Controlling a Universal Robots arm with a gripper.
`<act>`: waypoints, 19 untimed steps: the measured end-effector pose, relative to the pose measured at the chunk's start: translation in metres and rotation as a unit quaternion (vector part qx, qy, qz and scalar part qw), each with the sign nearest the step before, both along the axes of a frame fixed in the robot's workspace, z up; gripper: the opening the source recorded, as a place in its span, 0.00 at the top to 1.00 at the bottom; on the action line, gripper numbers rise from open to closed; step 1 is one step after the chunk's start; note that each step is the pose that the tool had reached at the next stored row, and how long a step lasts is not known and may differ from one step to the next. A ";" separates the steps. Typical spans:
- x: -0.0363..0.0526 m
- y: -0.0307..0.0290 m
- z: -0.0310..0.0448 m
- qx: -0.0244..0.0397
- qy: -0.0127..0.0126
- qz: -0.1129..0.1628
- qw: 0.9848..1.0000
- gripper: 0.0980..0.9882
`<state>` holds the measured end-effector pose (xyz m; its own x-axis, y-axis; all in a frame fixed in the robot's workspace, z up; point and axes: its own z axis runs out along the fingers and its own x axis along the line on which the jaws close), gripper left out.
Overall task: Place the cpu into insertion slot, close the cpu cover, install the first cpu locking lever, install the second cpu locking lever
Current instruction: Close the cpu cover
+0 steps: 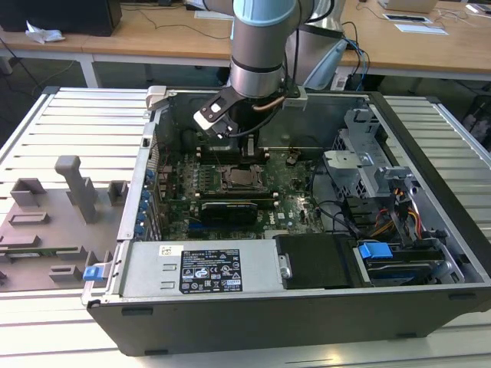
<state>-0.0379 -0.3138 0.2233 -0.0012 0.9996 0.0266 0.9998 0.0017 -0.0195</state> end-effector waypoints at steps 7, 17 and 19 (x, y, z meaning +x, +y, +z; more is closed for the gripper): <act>0.0002 0.0000 0.0357 0.000 0.000 0.000 1.000 0.99; 0.0002 0.0000 0.0447 0.000 0.000 0.000 1.000 0.99; 0.0002 0.0000 0.0447 0.000 0.000 0.000 1.000 0.99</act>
